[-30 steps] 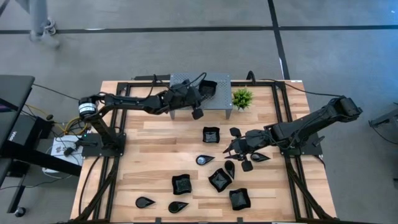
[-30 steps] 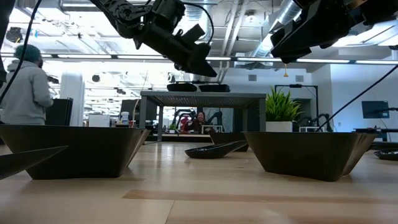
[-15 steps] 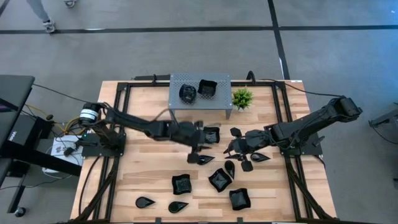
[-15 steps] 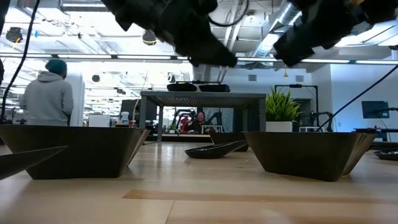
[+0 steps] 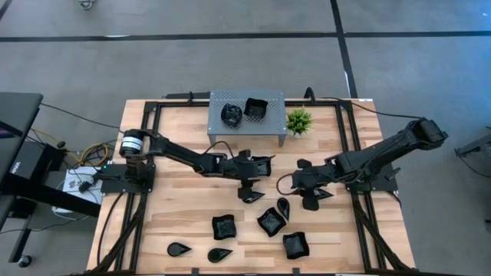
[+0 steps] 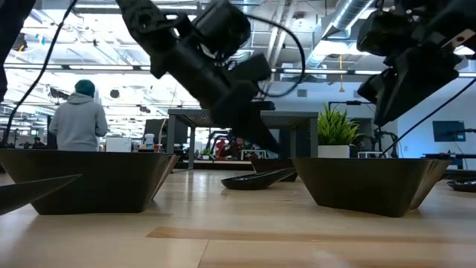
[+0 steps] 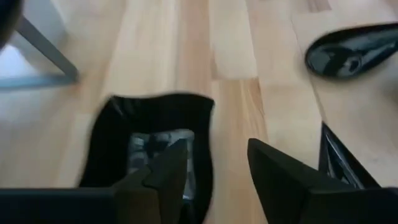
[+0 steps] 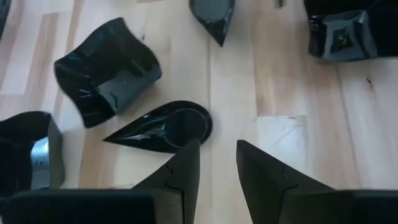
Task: Pick & Place Mini shaped plates
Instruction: Stack the black distorted square plate on top of the black distorted square plate on the shelf
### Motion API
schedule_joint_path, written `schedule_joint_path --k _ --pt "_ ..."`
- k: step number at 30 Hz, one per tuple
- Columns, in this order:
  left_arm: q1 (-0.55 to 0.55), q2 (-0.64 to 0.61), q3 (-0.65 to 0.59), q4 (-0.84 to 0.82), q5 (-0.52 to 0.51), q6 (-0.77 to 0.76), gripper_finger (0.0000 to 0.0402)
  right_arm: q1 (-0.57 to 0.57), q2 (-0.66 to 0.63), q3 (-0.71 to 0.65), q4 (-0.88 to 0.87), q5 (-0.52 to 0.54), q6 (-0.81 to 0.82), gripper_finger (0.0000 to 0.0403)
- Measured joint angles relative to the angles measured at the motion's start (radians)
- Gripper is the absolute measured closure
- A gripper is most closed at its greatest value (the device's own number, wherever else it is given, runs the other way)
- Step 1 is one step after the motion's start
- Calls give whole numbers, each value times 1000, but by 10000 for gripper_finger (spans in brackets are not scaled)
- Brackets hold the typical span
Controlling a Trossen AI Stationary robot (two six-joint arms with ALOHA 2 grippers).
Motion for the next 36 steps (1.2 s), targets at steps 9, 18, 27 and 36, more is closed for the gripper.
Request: schedule_joint_path --k 9,18,27,36 --pt "-10 59 0 0 -114 44 256 -25 0 0 -2 0 0 302" --pt "-39 51 1 4 -125 62 393 -24 0 0 0 0 0 302" --pt "-110 -188 31 -9 -211 185 396 -25 0 0 14 0 -50 302" --pt "196 -468 32 -125 13 200 395 -67 0 0 64 0 -53 302"
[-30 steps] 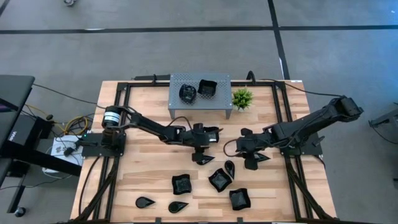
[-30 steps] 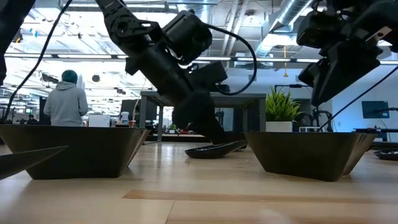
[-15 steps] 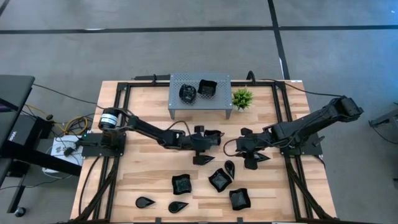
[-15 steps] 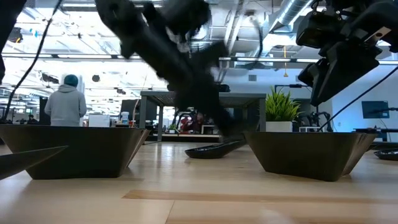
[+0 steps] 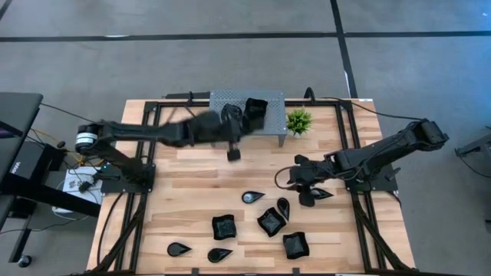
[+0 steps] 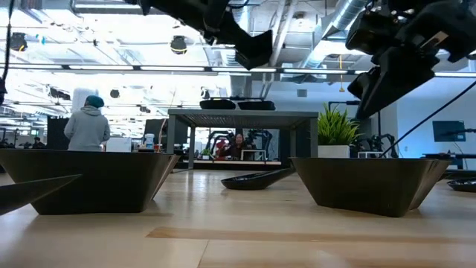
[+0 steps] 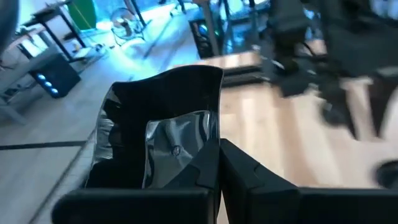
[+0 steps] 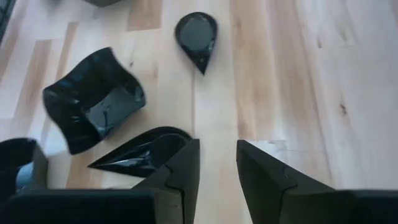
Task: Pick & Place Mini shaped plates
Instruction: Stack the black distorted square plate on top of the black distorted square plate on the shelf, then stack the black distorted square plate on top of the stacked black distorted square plates on the shelf
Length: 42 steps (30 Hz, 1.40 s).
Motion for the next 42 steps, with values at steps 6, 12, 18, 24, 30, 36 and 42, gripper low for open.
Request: schedule_joint_path --k 6,12,18,24,30,36,42 --pt "179 -10 0 0 160 145 395 -58 0 0 -2 0 0 302" --pt "256 54 -1 49 261 245 395 -119 0 0 -2 0 -76 302" --pt "295 133 -1 142 285 261 396 -149 0 0 -5 -2 -78 302" --pt "297 209 -1 180 292 290 395 -154 0 0 -7 -4 -78 302" --pt "296 222 -1 189 221 294 385 -153 0 0 -13 -4 -78 302" --pt "292 222 -1 190 195 294 345 -152 0 0 -13 -4 -78 302" --pt "211 202 -1 211 192 286 311 -151 0 0 -13 -4 -78 302"
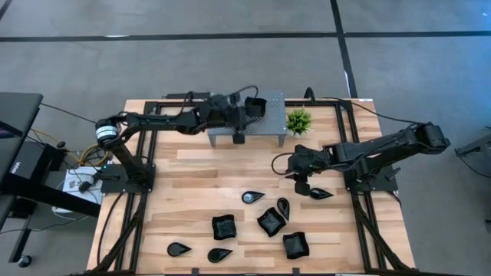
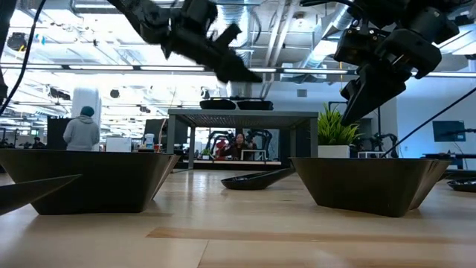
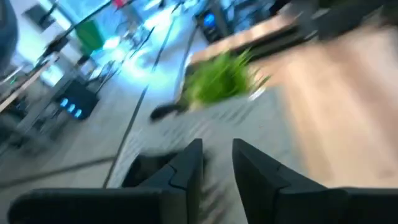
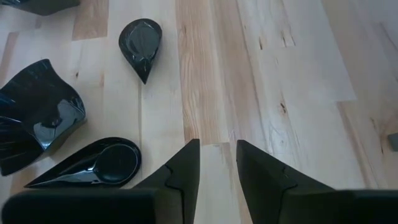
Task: Pick & Place Mini shaped plates
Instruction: Stack the black distorted square plate on top of the stacked black distorted square plates on the shelf
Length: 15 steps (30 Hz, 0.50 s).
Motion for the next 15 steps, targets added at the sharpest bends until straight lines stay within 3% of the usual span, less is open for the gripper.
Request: schedule_joint_path --k 8,15 --pt "-307 -24 -25 -46 48 -111 311 0 0 0 -1 0 0 302" --pt "-561 -11 -126 -50 61 -247 298 0 0 0 6 0 2 302"
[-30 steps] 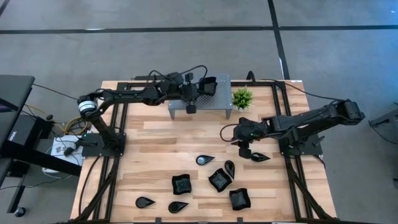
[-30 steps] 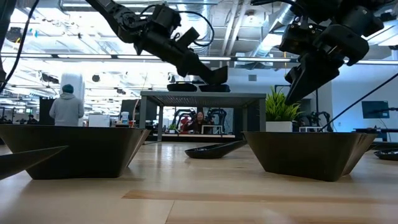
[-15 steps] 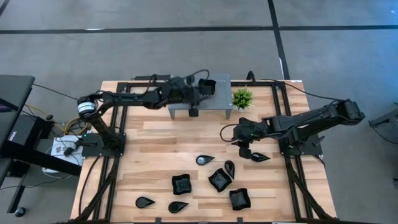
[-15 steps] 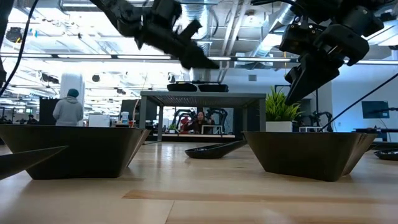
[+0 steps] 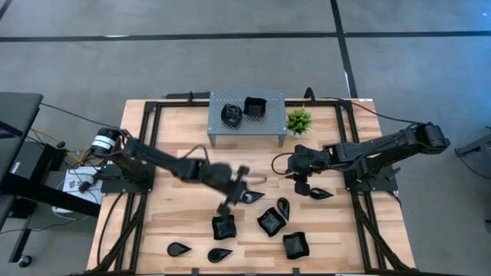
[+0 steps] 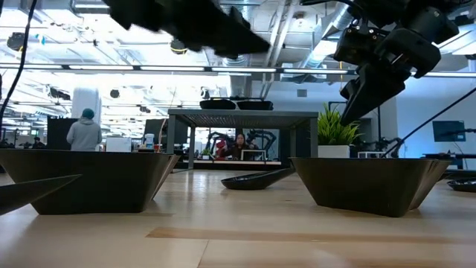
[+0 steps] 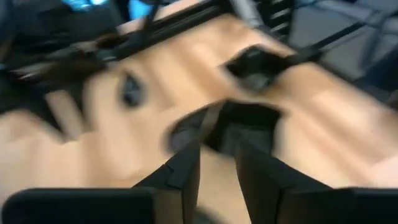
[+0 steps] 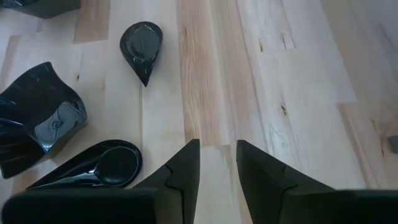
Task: Pick & Place Mini shaped plates
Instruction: Stack the black distorted square plate on top of the stacked black distorted square plates on the shelf
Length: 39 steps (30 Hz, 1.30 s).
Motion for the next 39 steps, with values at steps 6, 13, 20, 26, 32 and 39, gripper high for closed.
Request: schedule_joint_path --k 6,13,20,26,32,39 --pt "-122 64 -24 154 -31 -100 265 0 0 0 9 0 0 302" --pt "-128 272 24 269 -54 -111 234 0 0 0 25 0 0 302" --pt "-130 435 118 284 -30 -112 241 0 0 0 31 1 -1 302" --pt "-136 445 117 283 -29 -107 257 0 0 0 26 0 -1 302" --pt "-125 445 116 270 -29 -105 301 0 0 0 26 0 -1 302" --pt "-116 445 115 263 -29 -105 359 0 0 0 26 0 -1 302"
